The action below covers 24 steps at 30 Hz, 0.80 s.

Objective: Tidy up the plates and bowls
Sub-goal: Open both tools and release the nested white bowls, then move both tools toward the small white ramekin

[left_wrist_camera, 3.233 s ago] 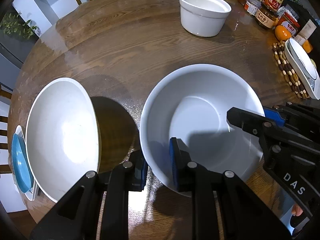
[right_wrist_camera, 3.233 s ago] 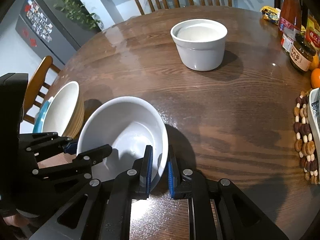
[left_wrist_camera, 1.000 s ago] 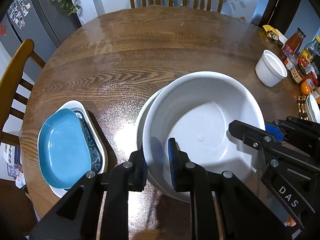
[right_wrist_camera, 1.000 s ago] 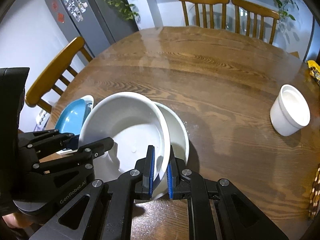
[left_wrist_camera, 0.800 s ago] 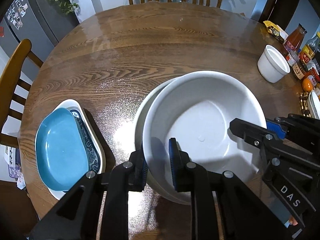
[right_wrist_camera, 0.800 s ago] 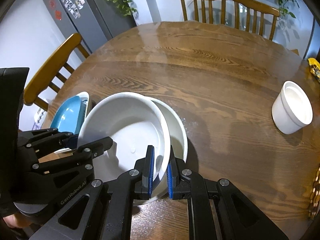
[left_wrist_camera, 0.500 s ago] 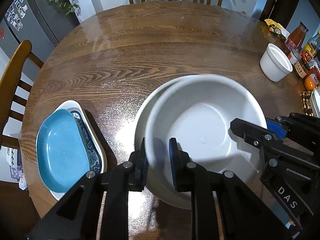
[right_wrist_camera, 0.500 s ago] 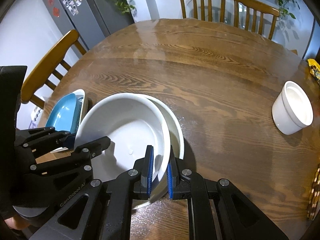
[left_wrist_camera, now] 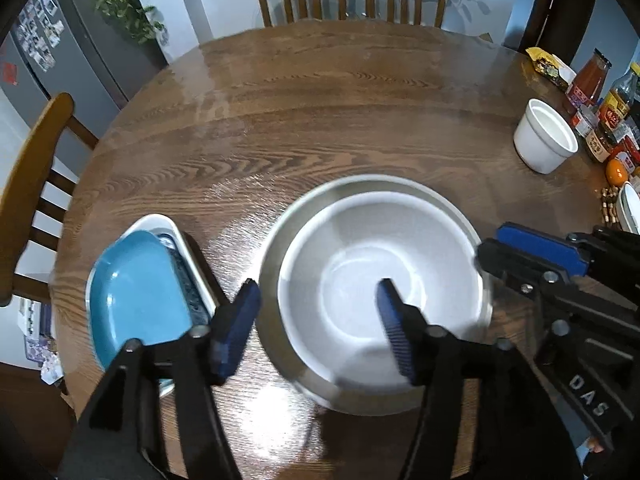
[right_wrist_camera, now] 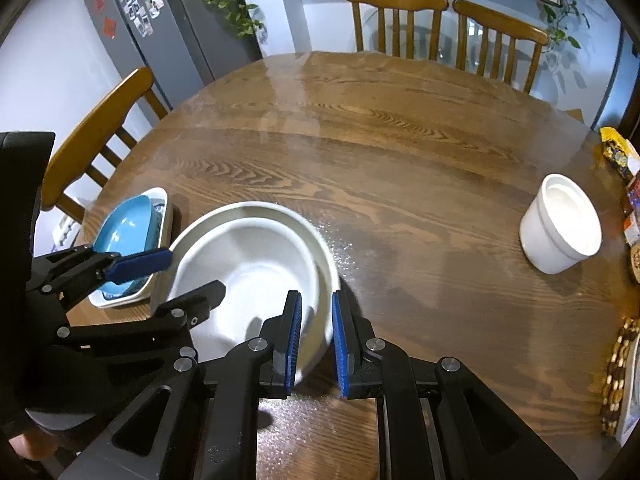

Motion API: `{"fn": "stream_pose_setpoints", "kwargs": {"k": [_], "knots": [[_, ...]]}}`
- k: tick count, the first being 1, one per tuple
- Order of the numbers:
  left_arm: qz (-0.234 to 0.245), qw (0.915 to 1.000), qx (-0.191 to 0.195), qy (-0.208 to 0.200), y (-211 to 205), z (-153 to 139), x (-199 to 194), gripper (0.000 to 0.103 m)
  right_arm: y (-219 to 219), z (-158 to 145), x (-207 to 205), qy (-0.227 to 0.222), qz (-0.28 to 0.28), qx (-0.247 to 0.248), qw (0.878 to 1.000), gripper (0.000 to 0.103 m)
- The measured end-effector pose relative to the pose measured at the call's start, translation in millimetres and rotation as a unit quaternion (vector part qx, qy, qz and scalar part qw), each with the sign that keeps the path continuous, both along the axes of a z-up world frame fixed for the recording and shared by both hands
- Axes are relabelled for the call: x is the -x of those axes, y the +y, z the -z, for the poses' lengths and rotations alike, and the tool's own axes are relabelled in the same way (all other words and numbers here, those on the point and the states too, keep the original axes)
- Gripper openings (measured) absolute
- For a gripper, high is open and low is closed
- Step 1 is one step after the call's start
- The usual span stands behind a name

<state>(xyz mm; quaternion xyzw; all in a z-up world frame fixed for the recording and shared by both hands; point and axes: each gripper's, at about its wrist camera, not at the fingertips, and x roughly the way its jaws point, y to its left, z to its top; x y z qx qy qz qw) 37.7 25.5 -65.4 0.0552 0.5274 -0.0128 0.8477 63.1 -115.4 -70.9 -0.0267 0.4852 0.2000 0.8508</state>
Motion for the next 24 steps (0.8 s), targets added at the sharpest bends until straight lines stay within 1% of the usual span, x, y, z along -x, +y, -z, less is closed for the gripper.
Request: {"fn": "stream_pose_setpoints", "kwargs": {"k": [11, 15, 18, 19, 20, 21, 23, 24], "knots": [[-0.002, 0.9997, -0.003, -0.026, -1.6, -17.6, 15.2, 0.068, -20.9, -17.6, 14.1, -0.014, 0.025, -0.023, 0.999, 0.015], [0.000, 0.9994, -0.007, -0.035, -4.7, -22.2, 21.2, 0.078, -25.0, -21.1, 19.2, -0.017, 0.032, -0.031, 0.999, 0.016], [0.001, 0.9992, -0.009, -0.039, -6.0, -24.9, 25.1, 0.078, -29.0, -21.7, 23.1, -0.016, 0.037, -0.036, 0.999, 0.017], [0.000, 0.9992, -0.009, -0.039, -6.3, -25.4, 26.2, 0.078, -30.5, -21.6, 24.2, -0.017, 0.041, -0.036, 0.998, 0.020], [0.000, 0.9992, -0.010, -0.040, -7.1, -25.9, 27.4, 0.078, -31.7, -21.3, 25.1, -0.017, 0.044, -0.036, 0.998, 0.034], [0.001, 0.9991, -0.010, -0.040, -7.9, -26.6, 29.0, 0.078, -34.5, -22.0, 26.9, -0.021, 0.050, -0.038, 0.998, 0.051], [0.002, 0.9991, -0.011, -0.041, -10.0, -27.4, 31.6, 0.079, -39.8, -24.8, 30.9, -0.031, 0.056, -0.041, 0.997, 0.062], [0.003, 0.9991, -0.012, -0.041, -11.2, -27.7, 32.8, 0.079, -42.4, -26.4, 32.0, -0.033, 0.059, -0.042, 0.997, 0.062]]}}
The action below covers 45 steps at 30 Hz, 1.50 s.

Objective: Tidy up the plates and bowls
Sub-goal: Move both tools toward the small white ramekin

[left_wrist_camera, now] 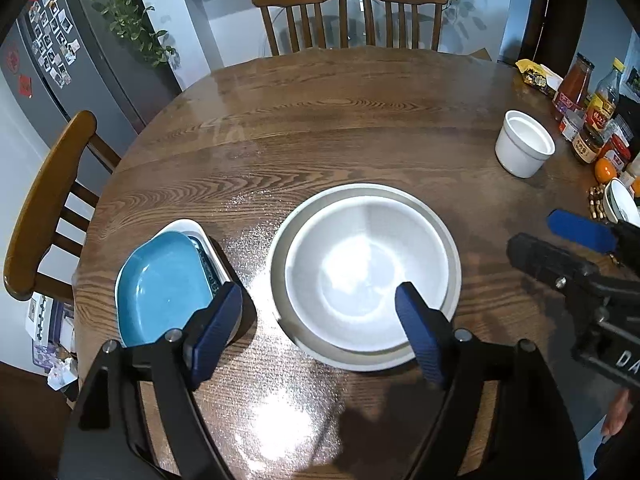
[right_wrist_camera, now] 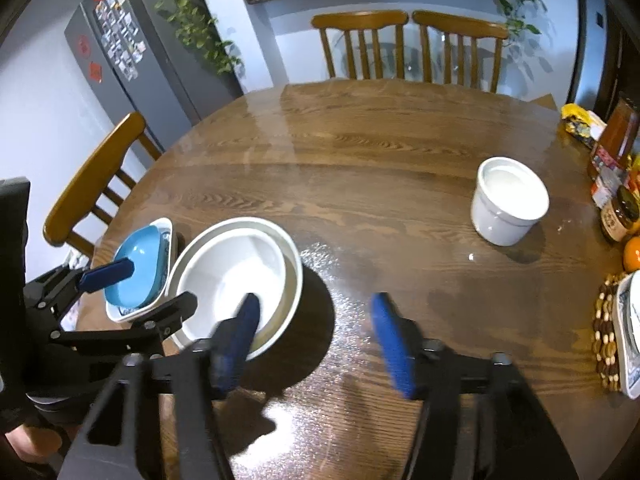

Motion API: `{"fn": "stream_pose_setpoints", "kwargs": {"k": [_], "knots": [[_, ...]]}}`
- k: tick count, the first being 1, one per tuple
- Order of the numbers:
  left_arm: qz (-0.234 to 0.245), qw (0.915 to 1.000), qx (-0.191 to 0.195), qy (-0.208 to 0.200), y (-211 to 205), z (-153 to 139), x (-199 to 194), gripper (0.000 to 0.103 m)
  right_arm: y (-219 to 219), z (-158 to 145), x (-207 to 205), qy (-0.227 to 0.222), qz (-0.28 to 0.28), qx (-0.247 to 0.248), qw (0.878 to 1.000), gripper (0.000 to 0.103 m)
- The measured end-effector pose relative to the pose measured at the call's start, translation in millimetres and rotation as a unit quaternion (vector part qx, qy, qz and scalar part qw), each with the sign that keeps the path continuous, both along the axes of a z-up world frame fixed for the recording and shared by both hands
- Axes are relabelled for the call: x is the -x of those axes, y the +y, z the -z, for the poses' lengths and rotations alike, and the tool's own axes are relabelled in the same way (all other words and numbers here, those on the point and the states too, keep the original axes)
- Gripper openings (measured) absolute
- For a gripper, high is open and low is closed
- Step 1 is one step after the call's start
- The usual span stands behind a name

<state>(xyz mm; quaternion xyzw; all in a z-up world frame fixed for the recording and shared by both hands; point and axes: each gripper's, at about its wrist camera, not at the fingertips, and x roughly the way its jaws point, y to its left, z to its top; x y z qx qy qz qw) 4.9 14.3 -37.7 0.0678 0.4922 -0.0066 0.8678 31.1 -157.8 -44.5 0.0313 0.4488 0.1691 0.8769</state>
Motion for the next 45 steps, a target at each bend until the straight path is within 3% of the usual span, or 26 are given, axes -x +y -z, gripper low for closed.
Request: {"fn": "stream_pose_setpoints", "kwargs": {"k": [10, 35, 45], "knots": [[0.015, 0.9998, -0.010, -0.001, -16.1, -1.1, 8.6, 0.101, -33.2, -0.8, 10.7, 0.005, 0.037, -0.024, 0.999, 0.062], [0.107, 0.9942, -0.008, 0.008, -120.7, -2.6, 27.1, 0.102, -163.3, 5.7, 61.3, 0.008, 0.158, -0.038, 0.987, 0.063], [0.113, 0.9926, 0.018, -0.040, -153.2, -52.6, 9.1, 0.102, -200.4, -27.0, 60.1, -0.033, 0.167, -0.028, 0.985, 0.063]]}}
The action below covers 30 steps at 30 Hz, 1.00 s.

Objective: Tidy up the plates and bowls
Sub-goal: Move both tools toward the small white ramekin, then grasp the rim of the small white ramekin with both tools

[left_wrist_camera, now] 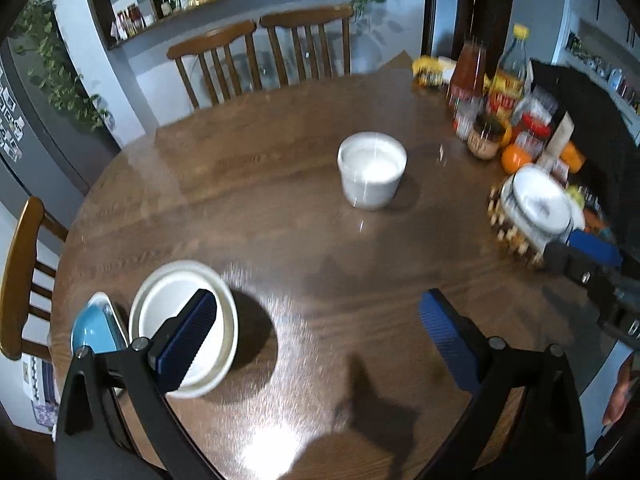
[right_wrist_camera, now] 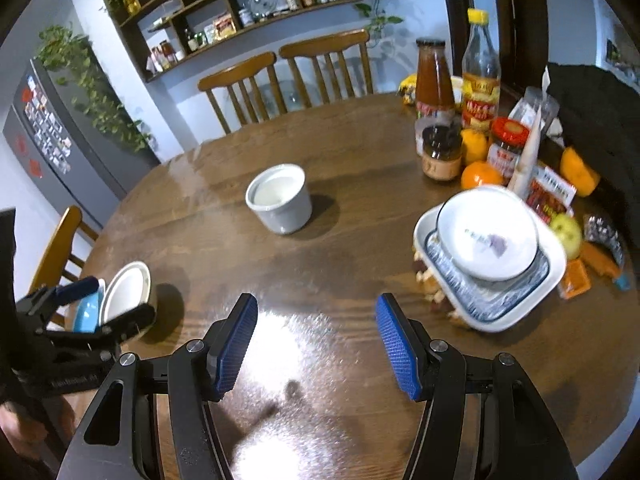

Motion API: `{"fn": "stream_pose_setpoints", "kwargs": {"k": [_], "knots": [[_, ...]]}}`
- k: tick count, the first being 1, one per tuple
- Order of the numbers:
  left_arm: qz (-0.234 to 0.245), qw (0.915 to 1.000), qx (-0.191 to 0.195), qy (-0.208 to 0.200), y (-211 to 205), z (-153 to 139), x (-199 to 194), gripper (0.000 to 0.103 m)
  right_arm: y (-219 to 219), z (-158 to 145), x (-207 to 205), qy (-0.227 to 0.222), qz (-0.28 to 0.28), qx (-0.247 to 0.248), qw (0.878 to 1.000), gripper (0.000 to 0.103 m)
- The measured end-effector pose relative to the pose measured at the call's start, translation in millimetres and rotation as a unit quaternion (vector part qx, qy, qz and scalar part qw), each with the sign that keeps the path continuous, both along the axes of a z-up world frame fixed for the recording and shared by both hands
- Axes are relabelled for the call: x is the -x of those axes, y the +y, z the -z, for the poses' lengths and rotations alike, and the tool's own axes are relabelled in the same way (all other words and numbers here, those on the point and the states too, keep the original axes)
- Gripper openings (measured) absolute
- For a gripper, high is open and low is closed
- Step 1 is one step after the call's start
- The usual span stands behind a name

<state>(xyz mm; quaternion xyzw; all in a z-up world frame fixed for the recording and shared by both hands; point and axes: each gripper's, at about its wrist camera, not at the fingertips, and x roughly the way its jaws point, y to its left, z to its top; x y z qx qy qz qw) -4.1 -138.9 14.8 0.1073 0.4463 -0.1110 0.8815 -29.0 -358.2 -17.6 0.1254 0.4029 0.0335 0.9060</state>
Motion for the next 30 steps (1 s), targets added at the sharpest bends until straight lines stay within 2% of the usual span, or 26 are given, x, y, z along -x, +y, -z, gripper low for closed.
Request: {"fn": "stream_pose_setpoints", "kwargs": {"k": [6, 15, 19, 21, 23, 30], "knots": [[0.006, 0.9987, 0.013, -0.048, -15.5, -44.7, -22.2, 0.102, -15.0, -26.1, -12.8, -0.022, 0.005, 0.000, 1.000, 0.063], [0.019, 0.9926, 0.015, -0.119, -35.3, -110.3, -58.6, 0.102, -24.8, -60.8, -55.7, -0.042, -0.003, 0.005, 0.999, 0.063], [0.020, 0.9893, 0.013, -0.144, -41.6, -126.1, -78.3, 0.102, -24.2, -72.6, -80.1, -0.050, -0.007, 0.014, 0.999, 0.063], [0.014, 0.9901, 0.009, -0.139, -41.2, -122.2, -90.0, 0.102, -22.5, -74.3, -92.8, -0.050, -0.013, 0.017, 0.998, 0.063], [0.002, 0.9932, -0.001, -0.116, -40.6, -105.4, -106.9, 0.102, -20.8, -71.5, -107.1, -0.044, -0.019, 0.019, 0.999, 0.063], [-0.049, 0.9983, -0.025, -0.019, -22.4, -19.0, -153.3, 0.102, -1.6, -31.8, -154.3, 0.006, -0.051, 0.015, 0.999, 0.065]]}}
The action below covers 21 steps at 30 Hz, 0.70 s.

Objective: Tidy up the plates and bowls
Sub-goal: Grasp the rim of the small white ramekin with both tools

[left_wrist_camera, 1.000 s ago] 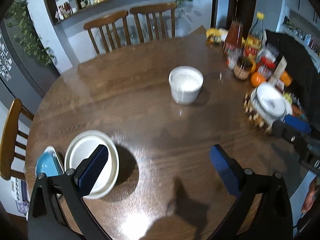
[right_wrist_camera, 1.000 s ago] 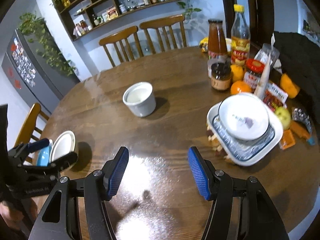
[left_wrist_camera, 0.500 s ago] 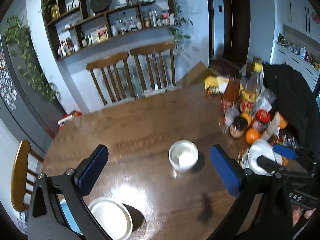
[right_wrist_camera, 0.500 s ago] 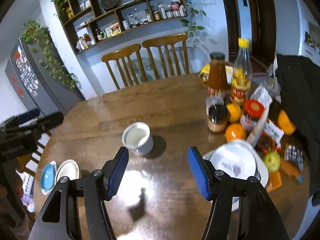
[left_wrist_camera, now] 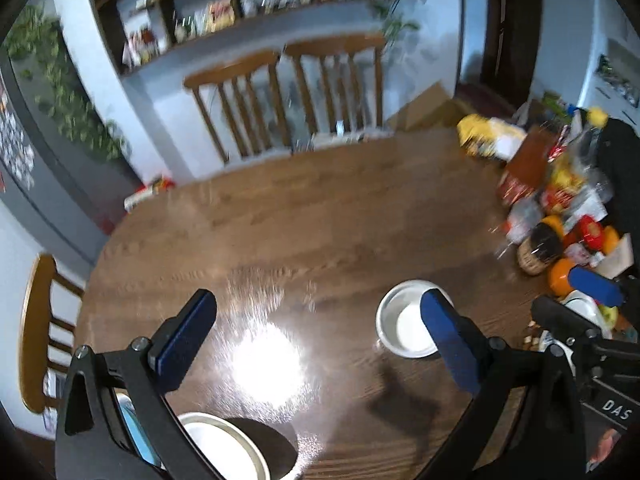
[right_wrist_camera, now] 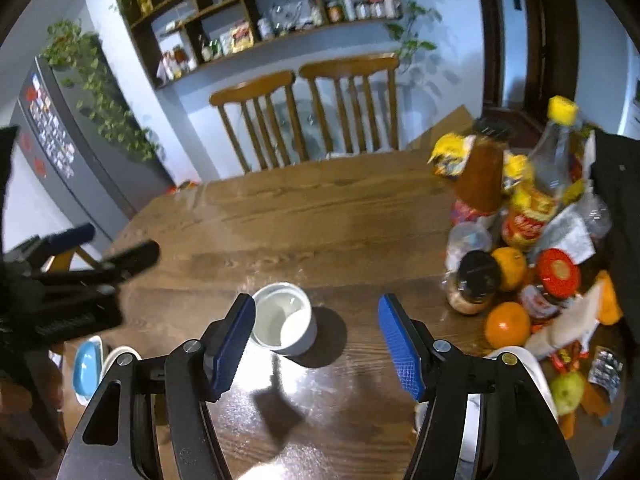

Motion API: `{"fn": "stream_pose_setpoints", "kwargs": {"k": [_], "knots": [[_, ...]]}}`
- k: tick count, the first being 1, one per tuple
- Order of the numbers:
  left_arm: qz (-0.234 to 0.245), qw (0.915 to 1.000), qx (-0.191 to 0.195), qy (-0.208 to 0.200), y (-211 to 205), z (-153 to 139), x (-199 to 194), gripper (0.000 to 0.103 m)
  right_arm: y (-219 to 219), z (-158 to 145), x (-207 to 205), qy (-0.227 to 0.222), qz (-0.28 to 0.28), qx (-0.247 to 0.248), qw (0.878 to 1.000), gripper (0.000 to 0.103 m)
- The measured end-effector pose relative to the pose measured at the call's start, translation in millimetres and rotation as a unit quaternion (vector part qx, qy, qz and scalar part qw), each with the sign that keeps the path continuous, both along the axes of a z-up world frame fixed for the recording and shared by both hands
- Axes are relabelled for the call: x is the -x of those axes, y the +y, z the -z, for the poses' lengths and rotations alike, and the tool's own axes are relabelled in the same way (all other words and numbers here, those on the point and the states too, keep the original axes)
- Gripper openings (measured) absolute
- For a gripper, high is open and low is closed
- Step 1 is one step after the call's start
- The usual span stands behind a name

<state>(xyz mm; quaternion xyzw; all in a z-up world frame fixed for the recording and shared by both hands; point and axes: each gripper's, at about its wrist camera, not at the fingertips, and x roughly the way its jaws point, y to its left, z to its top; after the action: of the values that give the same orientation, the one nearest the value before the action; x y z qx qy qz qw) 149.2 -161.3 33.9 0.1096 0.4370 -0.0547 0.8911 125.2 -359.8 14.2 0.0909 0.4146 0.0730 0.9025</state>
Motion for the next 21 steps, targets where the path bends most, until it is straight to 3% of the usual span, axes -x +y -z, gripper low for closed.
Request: {"fn": "stream_pose_setpoints", "kwargs": {"k": [5, 12, 17, 21], "knots": [[-0.029, 0.9982, 0.001, 0.052, 11.2, 44.4, -21.2, 0.102, 16.2, 38.4, -31.8, 0.047, -0.016, 0.003, 0.999, 0.065], [-0.019, 0.9949, -0.002, 0.099, -0.6, 84.5, -36.3, 0.100, 24.0, 84.2, -55.5, 0.105, -0.012, 0.009, 0.994, 0.065], [-0.014, 0.9932, 0.003, 0.116, -10.1, 102.1, -44.5, 0.094, 18.8, 102.6, -65.0, 0.127, -0.006, 0.010, 0.992, 0.065], [0.001, 0.9918, 0.003, 0.128, -18.0, 110.8, -46.9, 0.081, 14.0, 113.2, -67.6, 0.141, -0.008, -0.002, 0.990, 0.061]]}}
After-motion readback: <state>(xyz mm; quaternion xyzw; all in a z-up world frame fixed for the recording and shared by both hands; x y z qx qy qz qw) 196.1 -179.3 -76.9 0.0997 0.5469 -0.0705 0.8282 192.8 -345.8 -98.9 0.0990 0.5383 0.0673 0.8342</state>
